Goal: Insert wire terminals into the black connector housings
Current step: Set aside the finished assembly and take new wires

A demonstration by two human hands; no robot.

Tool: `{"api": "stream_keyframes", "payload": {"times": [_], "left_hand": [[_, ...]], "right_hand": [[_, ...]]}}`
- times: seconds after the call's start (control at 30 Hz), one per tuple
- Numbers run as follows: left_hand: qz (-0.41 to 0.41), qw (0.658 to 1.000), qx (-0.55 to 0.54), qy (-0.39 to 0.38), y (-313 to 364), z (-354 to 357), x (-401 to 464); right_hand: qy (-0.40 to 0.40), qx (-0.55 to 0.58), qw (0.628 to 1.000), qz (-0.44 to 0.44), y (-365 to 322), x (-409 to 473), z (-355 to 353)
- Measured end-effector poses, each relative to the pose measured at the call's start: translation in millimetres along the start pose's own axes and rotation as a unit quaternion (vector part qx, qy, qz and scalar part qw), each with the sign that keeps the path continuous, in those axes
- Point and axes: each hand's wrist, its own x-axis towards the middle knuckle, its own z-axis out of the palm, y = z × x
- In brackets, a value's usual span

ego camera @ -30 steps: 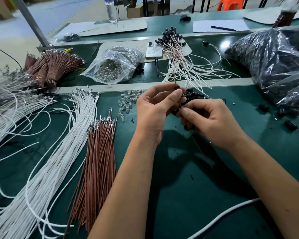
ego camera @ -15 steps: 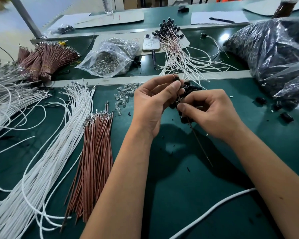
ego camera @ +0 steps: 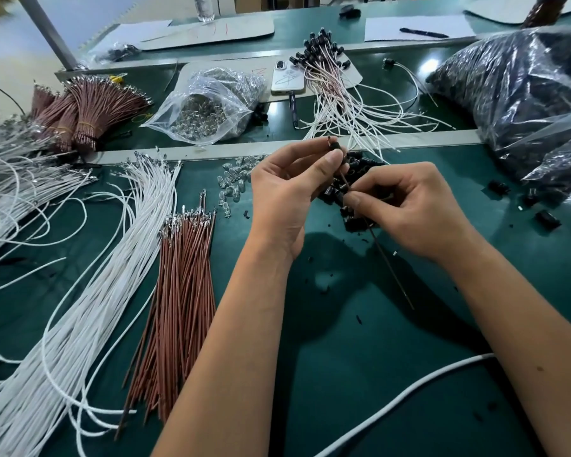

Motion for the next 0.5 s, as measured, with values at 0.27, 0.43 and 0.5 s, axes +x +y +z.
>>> {"api": "stream_keyframes", "payload": {"times": [0.27,0.43,0.5], "left_hand": [[-0.004,1.000,-0.010,-0.003,2,-3,1],[0.028,0.998,0.000,-0.053,2,-1,-1],[0.043,0.996,0.004,-0.078,1,0,-2]], "right_hand": [[-0.024,0.024,0.999,0.027,-2,-2,4],[0.036,0.070,0.997,0.009,-4,-2,10],[0.047,0.075,0.996,-0.008,-2,-1,11]]}}
